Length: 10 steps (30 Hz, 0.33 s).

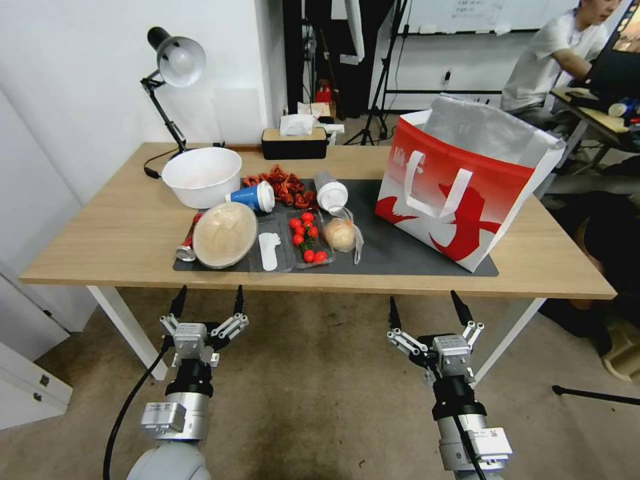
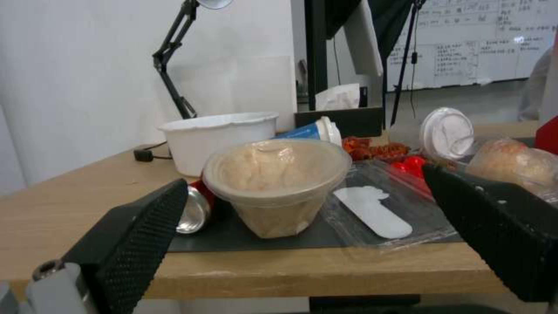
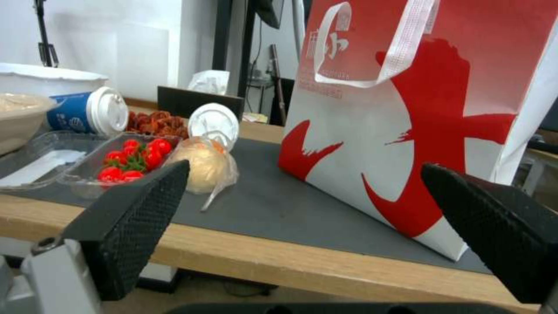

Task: Pick up the food delivery bag from the floor and place it on the table.

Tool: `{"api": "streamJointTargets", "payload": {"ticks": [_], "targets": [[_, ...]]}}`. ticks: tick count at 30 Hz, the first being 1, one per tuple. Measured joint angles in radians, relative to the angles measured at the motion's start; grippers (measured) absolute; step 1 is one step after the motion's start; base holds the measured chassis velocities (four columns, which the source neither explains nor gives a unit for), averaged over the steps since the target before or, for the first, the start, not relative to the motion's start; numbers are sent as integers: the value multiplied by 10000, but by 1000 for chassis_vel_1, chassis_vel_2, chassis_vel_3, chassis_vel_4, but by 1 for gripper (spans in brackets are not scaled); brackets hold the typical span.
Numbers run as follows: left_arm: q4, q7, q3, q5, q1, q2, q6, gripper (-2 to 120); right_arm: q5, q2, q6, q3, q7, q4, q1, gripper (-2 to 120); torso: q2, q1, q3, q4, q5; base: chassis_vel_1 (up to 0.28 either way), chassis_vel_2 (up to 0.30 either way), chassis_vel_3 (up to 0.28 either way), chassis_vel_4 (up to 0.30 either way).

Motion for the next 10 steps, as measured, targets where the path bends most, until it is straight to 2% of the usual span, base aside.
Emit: {"api": "streamJointTargets", "payload": {"ticks": [10], "targets": [[-5, 0, -1, -1, 0, 0, 5, 100, 2, -1, 0, 0, 3, 2, 1, 100, 0, 1, 0, 0, 0, 0, 0, 0, 0]]}}
